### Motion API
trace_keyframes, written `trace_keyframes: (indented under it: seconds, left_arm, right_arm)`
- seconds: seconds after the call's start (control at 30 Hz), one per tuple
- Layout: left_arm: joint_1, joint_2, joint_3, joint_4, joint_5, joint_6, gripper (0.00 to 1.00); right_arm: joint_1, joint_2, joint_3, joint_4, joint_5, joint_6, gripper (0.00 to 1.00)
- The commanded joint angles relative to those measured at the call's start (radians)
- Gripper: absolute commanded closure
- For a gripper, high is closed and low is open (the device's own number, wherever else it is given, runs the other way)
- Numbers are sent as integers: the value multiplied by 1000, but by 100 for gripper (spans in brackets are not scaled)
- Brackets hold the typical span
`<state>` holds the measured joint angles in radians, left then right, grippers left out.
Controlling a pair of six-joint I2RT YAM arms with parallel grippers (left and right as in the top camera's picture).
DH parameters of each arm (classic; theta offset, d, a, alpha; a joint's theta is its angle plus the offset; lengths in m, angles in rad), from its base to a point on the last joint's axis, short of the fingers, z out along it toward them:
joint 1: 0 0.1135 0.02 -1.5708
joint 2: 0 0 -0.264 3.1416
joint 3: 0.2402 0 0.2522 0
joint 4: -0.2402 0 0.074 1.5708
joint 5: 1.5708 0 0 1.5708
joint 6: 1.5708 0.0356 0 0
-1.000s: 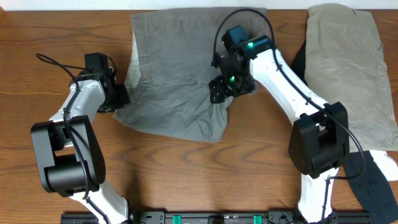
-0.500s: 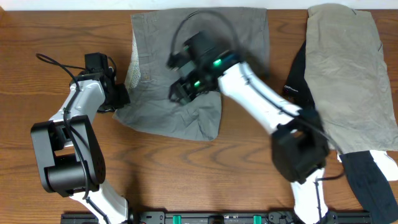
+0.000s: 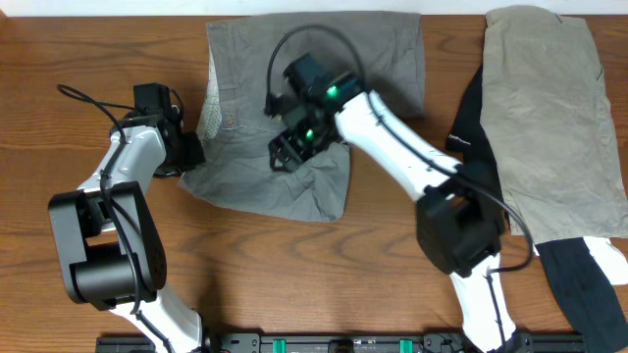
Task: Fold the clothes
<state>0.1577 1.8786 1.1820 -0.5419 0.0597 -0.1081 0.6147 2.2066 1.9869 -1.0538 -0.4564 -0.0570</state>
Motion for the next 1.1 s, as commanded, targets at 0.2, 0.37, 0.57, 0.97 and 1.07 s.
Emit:
trace_keyframes:
  seconds: [0.2,0.37,0.57,0.97,1.07]
  left_arm:
    - [0,7,-8,-3,-8,-6,94]
    - [0,7,-8,-3,-8,-6,94]
    - [0,7,-8,-4,-8,-5,94]
    - [0,7,-8,-6,-8,-5,94]
    - [0,7,-8,-6,-8,-5,94]
  right_arm:
    - [-140,-165,62,-196,-14,26,20]
    - [-197,-165,-55,-259,-98,-80,23]
    - [-202,-165,-276,-153,-97,-117,27]
    - [-257,-164,-613,398,-86,-32,32]
    - [-259,-164,-672,537,-86,-4,36]
